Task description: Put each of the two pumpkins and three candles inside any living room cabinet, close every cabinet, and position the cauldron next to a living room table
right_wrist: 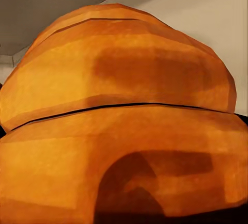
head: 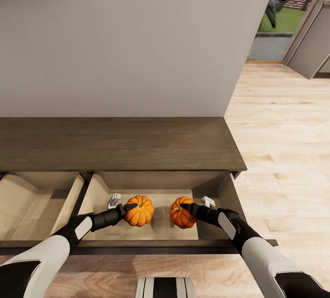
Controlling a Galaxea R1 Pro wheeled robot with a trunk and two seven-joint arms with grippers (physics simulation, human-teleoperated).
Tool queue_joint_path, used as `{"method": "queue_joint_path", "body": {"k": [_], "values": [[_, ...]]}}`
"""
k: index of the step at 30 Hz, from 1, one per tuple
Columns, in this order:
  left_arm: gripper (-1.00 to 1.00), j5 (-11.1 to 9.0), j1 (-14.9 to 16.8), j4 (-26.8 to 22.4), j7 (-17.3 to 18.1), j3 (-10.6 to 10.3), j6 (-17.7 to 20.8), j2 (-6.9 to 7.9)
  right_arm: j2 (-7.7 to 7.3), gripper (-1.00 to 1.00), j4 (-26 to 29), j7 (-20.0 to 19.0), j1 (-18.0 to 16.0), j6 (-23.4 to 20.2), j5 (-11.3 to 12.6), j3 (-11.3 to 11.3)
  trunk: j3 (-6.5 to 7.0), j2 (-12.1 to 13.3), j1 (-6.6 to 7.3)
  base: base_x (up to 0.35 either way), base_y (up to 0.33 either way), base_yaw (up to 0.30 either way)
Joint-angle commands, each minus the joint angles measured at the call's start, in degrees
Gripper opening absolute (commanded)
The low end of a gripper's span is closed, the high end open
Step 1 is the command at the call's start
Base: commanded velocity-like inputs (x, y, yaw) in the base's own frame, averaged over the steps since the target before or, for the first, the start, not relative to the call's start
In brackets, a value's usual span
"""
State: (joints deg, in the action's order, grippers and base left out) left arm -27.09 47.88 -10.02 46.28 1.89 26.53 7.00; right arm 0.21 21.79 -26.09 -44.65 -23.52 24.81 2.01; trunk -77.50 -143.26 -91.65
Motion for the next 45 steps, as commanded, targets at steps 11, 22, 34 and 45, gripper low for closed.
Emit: {"method": "queue_joint_path", "body": {"k": [11,22,34,45], "values": [[-1.0,-0.07,-0.15,0.0,0.12,-0.38,0.01,0.03,-0.1,1.0,-0.25,1.24,0.0,-0.2,0.05,0.01,-0.01,0.02,-0.03,0.0,0.0,0.0],[-1.0,-0.07,-0.15,0.0,0.19,-0.33,0.01,0.03,-0.3,1.0,0.09,6.33,0.0,-0.06,-0.01,-0.04,-0.01,0.02,-0.03,0.0,0.0,0.0],[-1.0,-0.07,-0.15,0.0,0.22,-0.4,0.01,0.03,-1.25,1.0,5.89,11.23,0.0,-0.11,0.08,-0.59,-0.01,0.02,-0.03,0.0,0.0,0.0],[-1.0,0.24,-0.15,0.09,-3.26,-0.32,0.24,-0.27,-2.46,1.0,14.43,10.05,0.0,-0.86,0.63,-0.16,-0.01,0.02,-0.03,0.0,0.0,0.0]]}}
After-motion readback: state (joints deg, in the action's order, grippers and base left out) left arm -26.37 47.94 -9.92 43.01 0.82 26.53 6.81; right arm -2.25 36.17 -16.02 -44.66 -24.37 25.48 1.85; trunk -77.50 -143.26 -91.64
